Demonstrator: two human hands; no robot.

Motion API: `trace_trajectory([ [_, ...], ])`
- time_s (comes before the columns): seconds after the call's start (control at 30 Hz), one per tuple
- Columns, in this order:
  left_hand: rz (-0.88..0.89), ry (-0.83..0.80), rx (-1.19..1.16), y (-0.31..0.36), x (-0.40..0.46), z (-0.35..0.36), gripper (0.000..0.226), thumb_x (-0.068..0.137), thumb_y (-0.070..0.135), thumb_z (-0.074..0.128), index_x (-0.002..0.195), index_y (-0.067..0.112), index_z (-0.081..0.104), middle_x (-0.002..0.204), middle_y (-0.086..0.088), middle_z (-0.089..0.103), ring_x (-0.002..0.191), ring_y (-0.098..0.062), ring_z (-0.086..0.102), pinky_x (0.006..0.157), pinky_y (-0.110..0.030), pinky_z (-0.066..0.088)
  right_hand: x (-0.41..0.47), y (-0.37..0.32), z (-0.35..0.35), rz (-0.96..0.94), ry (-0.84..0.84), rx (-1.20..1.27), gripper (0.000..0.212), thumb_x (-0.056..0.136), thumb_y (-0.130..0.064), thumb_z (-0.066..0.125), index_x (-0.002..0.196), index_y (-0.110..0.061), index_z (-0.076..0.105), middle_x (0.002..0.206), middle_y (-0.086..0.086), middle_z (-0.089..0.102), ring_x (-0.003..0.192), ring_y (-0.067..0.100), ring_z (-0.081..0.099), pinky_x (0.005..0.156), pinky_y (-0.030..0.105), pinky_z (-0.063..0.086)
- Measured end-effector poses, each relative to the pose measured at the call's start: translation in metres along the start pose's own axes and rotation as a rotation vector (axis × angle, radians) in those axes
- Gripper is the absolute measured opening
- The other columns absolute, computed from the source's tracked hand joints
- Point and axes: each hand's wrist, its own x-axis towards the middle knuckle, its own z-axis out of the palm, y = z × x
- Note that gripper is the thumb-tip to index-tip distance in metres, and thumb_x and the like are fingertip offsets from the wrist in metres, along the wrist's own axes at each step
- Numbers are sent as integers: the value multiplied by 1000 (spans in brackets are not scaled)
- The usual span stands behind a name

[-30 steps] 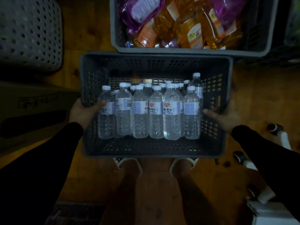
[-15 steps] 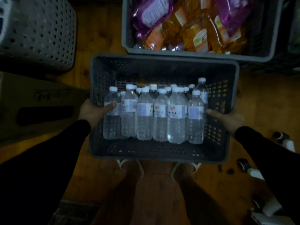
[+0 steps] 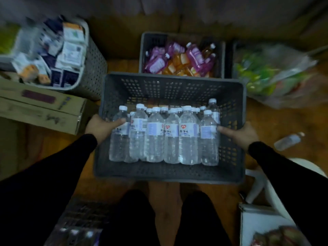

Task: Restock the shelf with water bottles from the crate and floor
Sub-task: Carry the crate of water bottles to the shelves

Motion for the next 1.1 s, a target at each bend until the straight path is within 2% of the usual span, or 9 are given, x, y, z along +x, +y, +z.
trace_trajectory([
  [0.13, 108, -18, 39, 61, -84, -42, 61, 66, 56, 82, 101, 9, 65, 81, 1, 65, 76, -18, 62, 63, -29, 47, -101, -20, -68, -22, 93, 23, 110, 30, -84, 82, 117, -20, 61, 108, -1, 70, 93, 22, 68, 82, 47, 59],
  [0.23, 133, -54, 64, 93, -131, -61, 77, 59, 59, 84, 103, 0, 64, 76, -10, 64, 83, -30, 65, 67, -34, 53, -175, -31, -104, -40, 154, 78, 111, 31, -79, 85, 120, -19, 59, 112, 0, 68, 98, 22, 66, 89, 44, 56],
  [0.4, 263, -213, 131, 142, -167, -66, 67, 49, 58, 87, 97, 15, 71, 85, 0, 70, 83, -21, 69, 72, -37, 56, -273, -3, -129, -4, 282, 182, 116, 46, -69, 89, 139, -13, 47, 117, -6, 67, 102, 17, 66, 92, 44, 55],
  [0.53, 394, -397, 260, 187, -177, -42, 86, 34, 65, 88, 105, 21, 70, 95, 1, 73, 80, -15, 67, 78, -37, 58, -342, 38, -127, 113, 400, 296, 85, 37, -71, 86, 99, -14, 71, 87, 6, 75, 79, 26, 71, 78, 48, 60],
  [0.63, 492, -506, 388, 214, -193, -7, 81, 44, 58, 90, 112, 19, 68, 103, 1, 72, 88, -17, 67, 78, -30, 55, -388, 76, -108, 209, 496, 448, 98, 31, -73, 87, 106, -13, 69, 98, 6, 75, 87, 26, 71, 86, 45, 58],
  [0.73, 561, -603, 525, 230, -218, 36, 88, 40, 59, 91, 112, 15, 66, 104, -2, 71, 91, -20, 67, 78, -31, 55, -435, 116, -81, 327, 594, 627, 73, 55, -45, 94, 113, -13, 66, 105, 5, 71, 86, 20, 67, 85, 35, 53],
  [0.93, 695, -774, 846, 228, -290, 134, 78, 41, 58, 92, 101, 12, 71, 93, -9, 74, 81, -24, 70, 58, -34, 58, -524, 197, -12, 466, 795, 914, 63, 59, -32, 94, 113, -12, 68, 104, 5, 72, 88, 18, 67, 81, 33, 52],
  [1.0, 754, -830, 933, 215, -320, 166, 69, 44, 56, 92, 91, 9, 73, 85, -11, 75, 77, -26, 71, 63, -40, 59, -556, 221, 15, 527, 828, 1006, 78, 52, -42, 96, 120, -17, 65, 110, -1, 71, 97, 18, 67, 87, 33, 52],
  [1.1, 821, -923, 1034, 188, -377, 211, 81, 36, 61, 92, 92, 5, 72, 86, -11, 75, 66, -21, 66, 56, -28, 53, -597, 271, 63, 674, 875, 1153, 107, 31, -66, 94, 123, -21, 62, 115, -1, 71, 99, 19, 69, 89, 40, 57],
])
